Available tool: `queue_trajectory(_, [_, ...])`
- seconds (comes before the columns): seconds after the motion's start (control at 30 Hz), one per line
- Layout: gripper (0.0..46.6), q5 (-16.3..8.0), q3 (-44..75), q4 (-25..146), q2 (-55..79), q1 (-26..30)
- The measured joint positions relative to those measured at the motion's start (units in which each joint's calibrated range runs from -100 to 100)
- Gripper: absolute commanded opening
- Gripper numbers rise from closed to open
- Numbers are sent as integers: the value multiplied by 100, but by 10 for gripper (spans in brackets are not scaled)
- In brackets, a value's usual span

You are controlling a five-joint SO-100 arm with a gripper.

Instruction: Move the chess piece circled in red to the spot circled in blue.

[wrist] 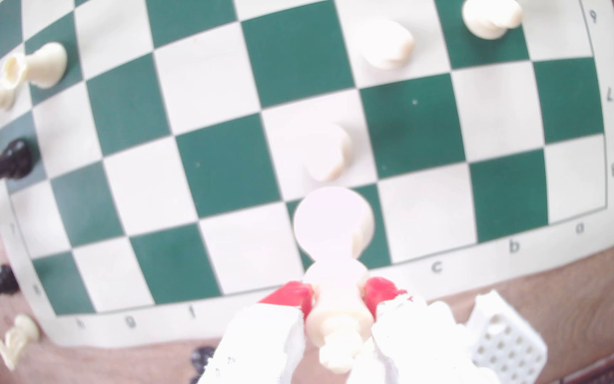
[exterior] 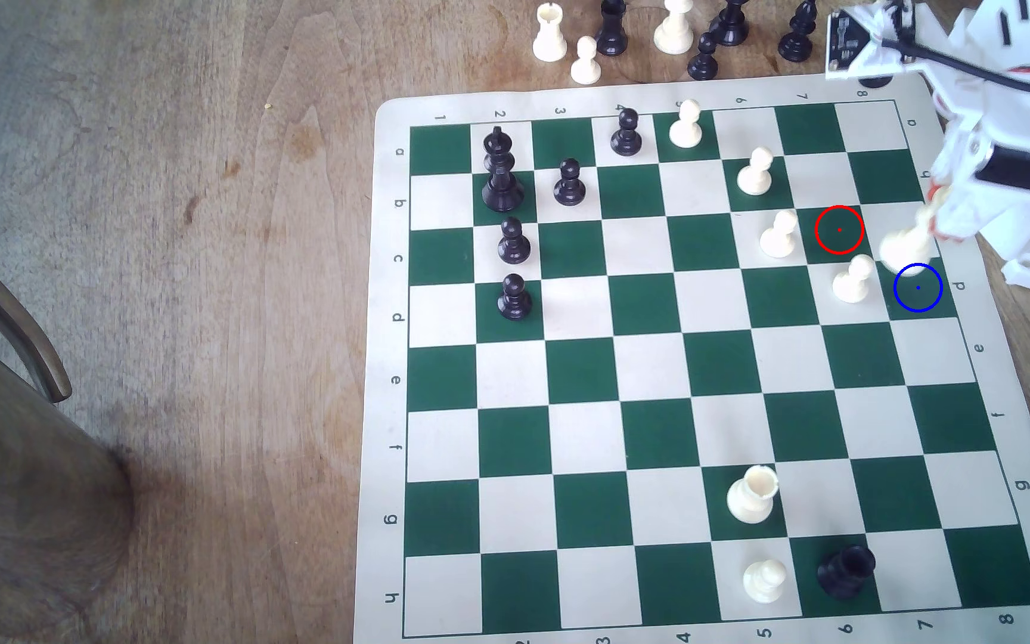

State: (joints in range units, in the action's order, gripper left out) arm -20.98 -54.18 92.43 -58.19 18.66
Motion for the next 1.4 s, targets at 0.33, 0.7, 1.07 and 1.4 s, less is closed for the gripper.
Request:
queue_trajectory(0.33, [2, 5, -262, -406, 662, 133])
queue_trajectory(0.7, [2, 107, -380, -486, 1257, 251])
queue_trajectory(1.07, [2, 132, -497, -861, 1625, 317])
queue_trajectory(1.4, [15, 190, -524, -876, 1659, 376])
